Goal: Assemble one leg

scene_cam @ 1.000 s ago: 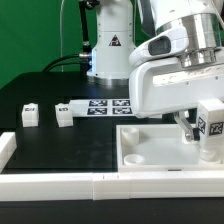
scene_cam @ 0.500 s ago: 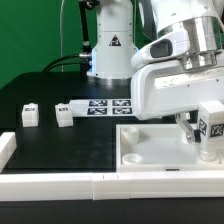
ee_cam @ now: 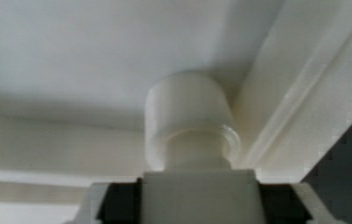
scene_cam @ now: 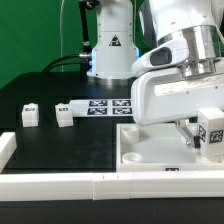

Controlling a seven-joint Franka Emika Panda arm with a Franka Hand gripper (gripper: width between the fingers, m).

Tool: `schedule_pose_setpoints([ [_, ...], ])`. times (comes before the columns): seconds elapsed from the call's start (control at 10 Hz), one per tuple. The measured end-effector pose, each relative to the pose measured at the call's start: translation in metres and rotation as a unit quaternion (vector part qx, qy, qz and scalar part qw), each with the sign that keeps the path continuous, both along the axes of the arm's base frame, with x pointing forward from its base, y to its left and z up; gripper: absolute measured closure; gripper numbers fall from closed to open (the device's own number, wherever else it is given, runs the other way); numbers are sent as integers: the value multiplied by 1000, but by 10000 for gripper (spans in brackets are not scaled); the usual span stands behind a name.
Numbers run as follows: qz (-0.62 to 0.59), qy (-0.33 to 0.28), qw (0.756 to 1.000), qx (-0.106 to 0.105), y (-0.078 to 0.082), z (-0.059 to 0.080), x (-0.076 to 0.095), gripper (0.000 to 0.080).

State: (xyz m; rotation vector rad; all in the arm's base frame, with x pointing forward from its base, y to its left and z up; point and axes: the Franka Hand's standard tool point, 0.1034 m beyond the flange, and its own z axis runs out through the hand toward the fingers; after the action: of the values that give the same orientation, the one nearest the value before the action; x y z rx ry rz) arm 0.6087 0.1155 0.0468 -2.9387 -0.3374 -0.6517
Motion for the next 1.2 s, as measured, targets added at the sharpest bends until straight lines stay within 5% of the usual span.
schedule_pose_setpoints([
  [0.2,0,0,1000,0,0,0,0,506],
  [0.4,0,0,1000,0,0,0,0,224],
  [0.9,-1,-1,1000,-1,-3,3,-1,151],
  [1.2,2,-6,1000,-2,-2,27,6,151],
])
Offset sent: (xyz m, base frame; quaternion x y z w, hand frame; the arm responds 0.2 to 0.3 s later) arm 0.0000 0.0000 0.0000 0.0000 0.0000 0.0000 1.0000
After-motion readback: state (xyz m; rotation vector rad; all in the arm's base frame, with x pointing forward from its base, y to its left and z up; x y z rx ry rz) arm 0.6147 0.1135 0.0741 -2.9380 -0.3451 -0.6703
